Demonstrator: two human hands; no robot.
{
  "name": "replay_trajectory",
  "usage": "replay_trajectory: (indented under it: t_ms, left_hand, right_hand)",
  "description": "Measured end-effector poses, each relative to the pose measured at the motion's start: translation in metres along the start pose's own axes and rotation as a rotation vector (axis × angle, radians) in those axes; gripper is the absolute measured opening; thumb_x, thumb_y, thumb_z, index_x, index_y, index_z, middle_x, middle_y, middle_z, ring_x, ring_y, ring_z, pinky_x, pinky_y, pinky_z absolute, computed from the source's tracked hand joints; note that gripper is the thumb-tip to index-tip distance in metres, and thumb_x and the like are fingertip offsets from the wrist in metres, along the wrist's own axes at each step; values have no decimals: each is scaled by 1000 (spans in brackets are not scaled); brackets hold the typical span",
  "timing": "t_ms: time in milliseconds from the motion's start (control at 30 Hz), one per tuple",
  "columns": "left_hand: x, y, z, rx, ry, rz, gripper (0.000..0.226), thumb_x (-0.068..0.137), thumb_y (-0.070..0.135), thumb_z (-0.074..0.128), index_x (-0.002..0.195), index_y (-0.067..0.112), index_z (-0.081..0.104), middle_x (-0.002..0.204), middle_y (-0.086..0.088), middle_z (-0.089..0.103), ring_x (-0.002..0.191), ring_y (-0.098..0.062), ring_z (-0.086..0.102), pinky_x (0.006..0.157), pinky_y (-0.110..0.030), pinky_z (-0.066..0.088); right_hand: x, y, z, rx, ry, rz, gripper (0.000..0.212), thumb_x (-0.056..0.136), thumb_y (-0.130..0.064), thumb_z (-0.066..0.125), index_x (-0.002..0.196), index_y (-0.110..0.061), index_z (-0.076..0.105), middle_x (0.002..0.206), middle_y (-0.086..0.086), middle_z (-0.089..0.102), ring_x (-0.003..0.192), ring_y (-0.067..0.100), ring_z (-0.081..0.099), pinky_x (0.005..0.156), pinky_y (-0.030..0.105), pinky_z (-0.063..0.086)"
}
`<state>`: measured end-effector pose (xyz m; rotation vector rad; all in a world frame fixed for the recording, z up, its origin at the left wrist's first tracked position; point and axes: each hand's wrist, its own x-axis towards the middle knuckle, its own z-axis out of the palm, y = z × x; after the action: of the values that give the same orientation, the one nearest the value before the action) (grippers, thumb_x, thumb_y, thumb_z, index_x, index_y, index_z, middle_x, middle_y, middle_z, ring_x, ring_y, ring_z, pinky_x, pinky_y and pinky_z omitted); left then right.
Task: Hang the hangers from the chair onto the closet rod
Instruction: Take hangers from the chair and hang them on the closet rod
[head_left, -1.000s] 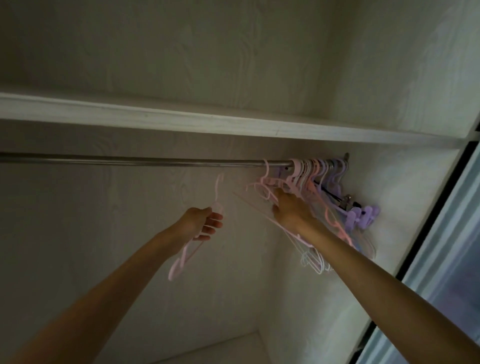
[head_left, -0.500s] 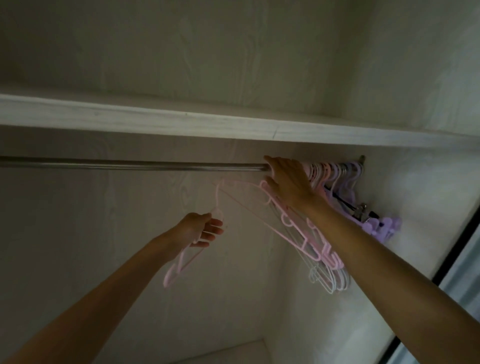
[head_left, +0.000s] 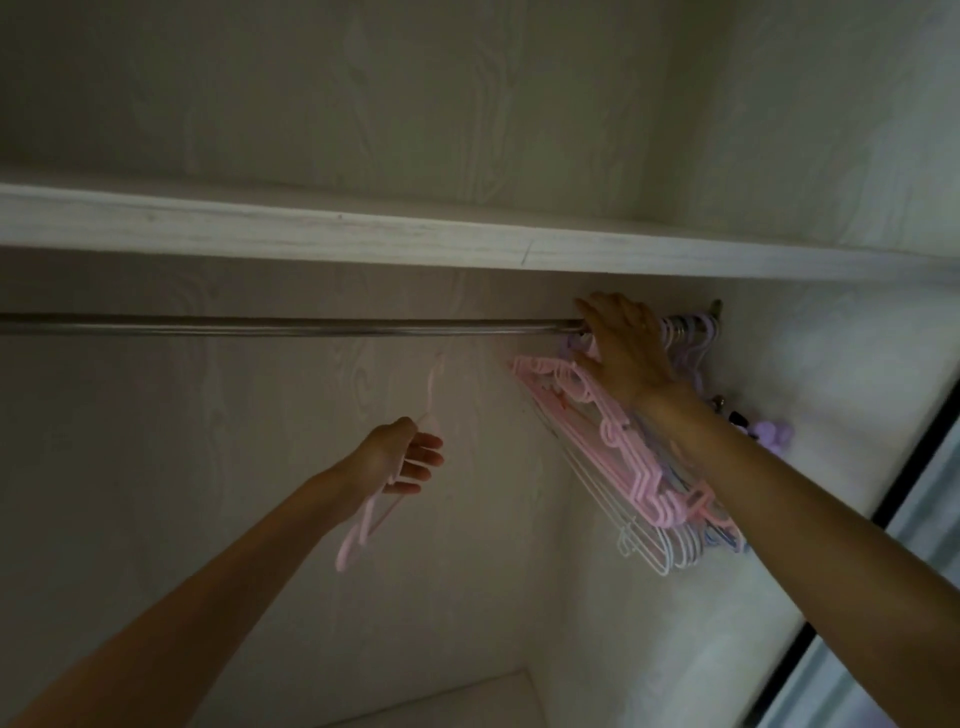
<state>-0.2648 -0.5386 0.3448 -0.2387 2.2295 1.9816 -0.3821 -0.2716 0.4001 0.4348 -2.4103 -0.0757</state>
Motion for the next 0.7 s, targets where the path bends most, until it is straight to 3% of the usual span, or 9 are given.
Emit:
replay_trajectory:
  t_ms: [100, 133, 167, 233, 300, 467, 567, 633, 700]
  left_hand:
    - [-10, 0, 9, -79, -19, 15, 38, 100, 20, 26, 77, 12, 56, 76, -4, 55, 64, -17, 50, 61, -28, 46]
    - [-13, 0, 13, -87, -43, 21, 36, 100, 19, 27, 77, 12, 55, 75, -4, 54, 63, -16, 50, 60, -28, 46]
    - [-18, 0, 18, -90, -76, 31, 34, 99, 18, 29, 78, 13, 55, 75, -3, 53, 61, -15, 50, 58, -27, 48]
    - [-27, -1, 28, -84, -145, 49, 29, 98, 19, 33, 79, 14, 54, 75, 0, 53, 60, -13, 51, 55, -24, 50]
    - [-33, -3, 39, 11, -200, 84, 24, 99, 24, 36, 83, 17, 54, 76, 3, 52, 64, -12, 53, 60, -23, 51]
    - [-37, -7, 68, 222, -346, 154, 9, 97, 19, 46, 92, 19, 53, 73, 6, 52, 62, -4, 52, 55, -18, 47]
    - [-36, -6, 69, 321, -345, 225, 14, 96, 24, 46, 90, 19, 58, 76, 5, 57, 68, -7, 55, 62, -24, 48]
    - [-36, 3, 63, 459, -221, 305, 31, 93, 43, 44, 85, 21, 65, 85, 1, 65, 78, -16, 61, 75, -32, 50]
    - [-33, 19, 51, 646, 81, 455, 42, 90, 56, 41, 96, 23, 67, 99, 1, 67, 90, -19, 62, 82, -32, 47]
  right_hand:
    - [-20, -37, -18, 151, 196, -48, 33, 88, -34, 49, 109, -12, 63, 111, 10, 63, 104, 31, 57, 84, 33, 38]
    - [-29, -53, -25, 253, 135, -39, 28, 91, -34, 49, 95, -12, 66, 99, 9, 65, 94, 29, 60, 76, 32, 39]
    - [-38, -70, -33, 380, -31, 16, 33, 94, -38, 46, 87, -12, 66, 93, 7, 66, 87, 25, 61, 73, 30, 40]
    - [-54, -101, -43, 653, -562, 224, 51, 96, -51, 36, 96, -12, 69, 96, 5, 67, 84, 17, 61, 75, 28, 44]
    - [-62, -117, -41, 816, -842, 361, 60, 94, -59, 30, 101, -13, 68, 92, 1, 67, 79, 12, 59, 69, 25, 46]
    - [-72, -111, -28, 973, -653, 470, 21, 90, -29, 56, 74, -16, 61, 66, -2, 61, 64, 12, 58, 64, 26, 47]
    - [-73, -103, -29, 1029, -588, 497, 19, 89, -24, 58, 71, -18, 59, 62, -4, 62, 54, 9, 59, 52, 21, 46]
    - [-68, -95, -32, 974, -532, 472, 20, 92, -27, 56, 74, -18, 59, 56, -8, 61, 45, 4, 59, 42, 15, 42]
    - [-58, -85, -37, 940, -471, 472, 21, 92, -26, 56, 74, -16, 59, 55, -7, 62, 45, 5, 59, 40, 14, 43]
